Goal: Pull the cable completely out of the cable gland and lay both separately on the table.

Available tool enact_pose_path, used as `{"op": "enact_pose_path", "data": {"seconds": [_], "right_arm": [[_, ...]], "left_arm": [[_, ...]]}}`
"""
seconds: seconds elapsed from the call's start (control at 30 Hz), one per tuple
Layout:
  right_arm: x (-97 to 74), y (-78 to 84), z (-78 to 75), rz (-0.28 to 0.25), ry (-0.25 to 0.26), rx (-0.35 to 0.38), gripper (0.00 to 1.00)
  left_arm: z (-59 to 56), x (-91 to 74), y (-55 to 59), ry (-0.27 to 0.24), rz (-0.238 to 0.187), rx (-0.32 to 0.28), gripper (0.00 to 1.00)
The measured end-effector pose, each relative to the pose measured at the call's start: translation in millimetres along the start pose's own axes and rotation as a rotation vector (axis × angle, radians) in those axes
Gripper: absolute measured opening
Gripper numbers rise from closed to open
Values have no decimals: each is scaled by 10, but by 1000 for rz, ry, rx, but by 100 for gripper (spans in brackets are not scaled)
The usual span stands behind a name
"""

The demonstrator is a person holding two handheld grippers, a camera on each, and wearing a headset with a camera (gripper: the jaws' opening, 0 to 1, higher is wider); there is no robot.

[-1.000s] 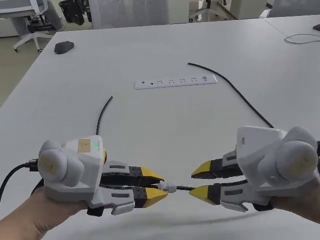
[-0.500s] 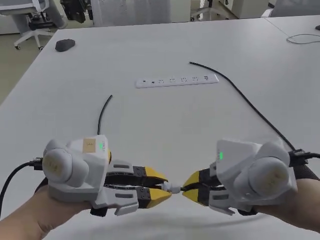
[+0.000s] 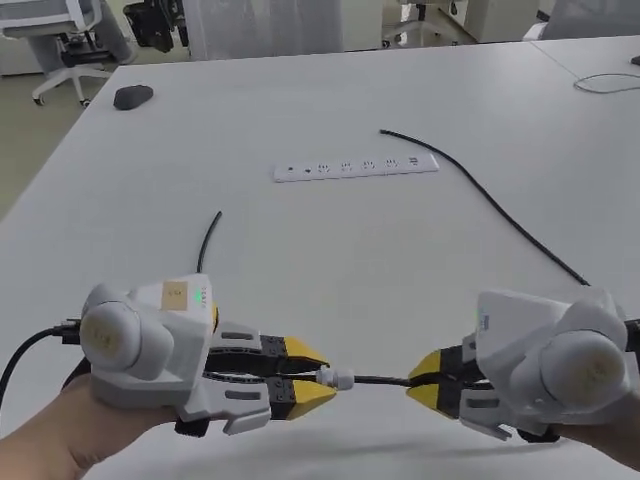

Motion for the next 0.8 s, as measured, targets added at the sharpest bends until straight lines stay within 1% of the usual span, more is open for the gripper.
{"op": "enact_pose_path", "data": {"seconds": [0.03, 0.07, 0.1, 0.13, 0.2, 0.23, 0.3, 0.37, 0.4, 0.47, 0.57, 0.63, 0.8], "right_arm": [[-19, 61, 10, -2, -15, 49, 0], [-37, 92, -18, -1, 8, 37, 0], [-50, 135, -25, 10, 19, 40, 0], [-66, 201, -25, 27, 23, 64, 0], [-98, 264, -38, 26, 45, 76, 0], [-125, 318, -41, 32, 45, 106, 0], [-166, 381, -56, 42, 68, 111, 0], [-215, 448, -54, 49, 72, 138, 0], [-242, 489, -64, 53, 88, 141, 0], [-283, 548, -79, 60, 100, 166, 0], [-326, 625, -107, 72, 115, 189, 0], [-345, 665, -126, 89, 130, 194, 0], [-362, 811, -153, 170, 155, 209, 0]], "left_arm": [[-4, 0, 2, 4, 2, -7, 15], [-11, -2, 7, 5, 8, -20, 15], [-9, 1, 5, 2, 5, -12, 15], [-12, -1, 4, 0, 6, -8, 15], [-18, -3, 4, 1, 6, -8, 15], [-20, -6, 4, 1, 8, -8, 15], [-20, -12, 6, -1, 11, -4, 15], [-19, -20, 5, -1, 12, -6, 15], [-19, -23, 3, -3, 13, -5, 15], [-21, -27, -2, -1, 15, -17, 15], [-20, -26, -7, -1, 16, -9, 15], [-20, -27, -7, -2, 18, -4, 15], [-15, -34, 2, -6, 23, -2, 15]]}}
Point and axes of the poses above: the centre of the closed fingertips' face, and the gripper's own axes: x roughly forward along the fingers, z roughly to its left, y roughly out of its underside, the point moved 10 cm from there along -x, roughly backward along the fingers, and after that the axes turned 14 degrees about -y, right-handed, at the moved point
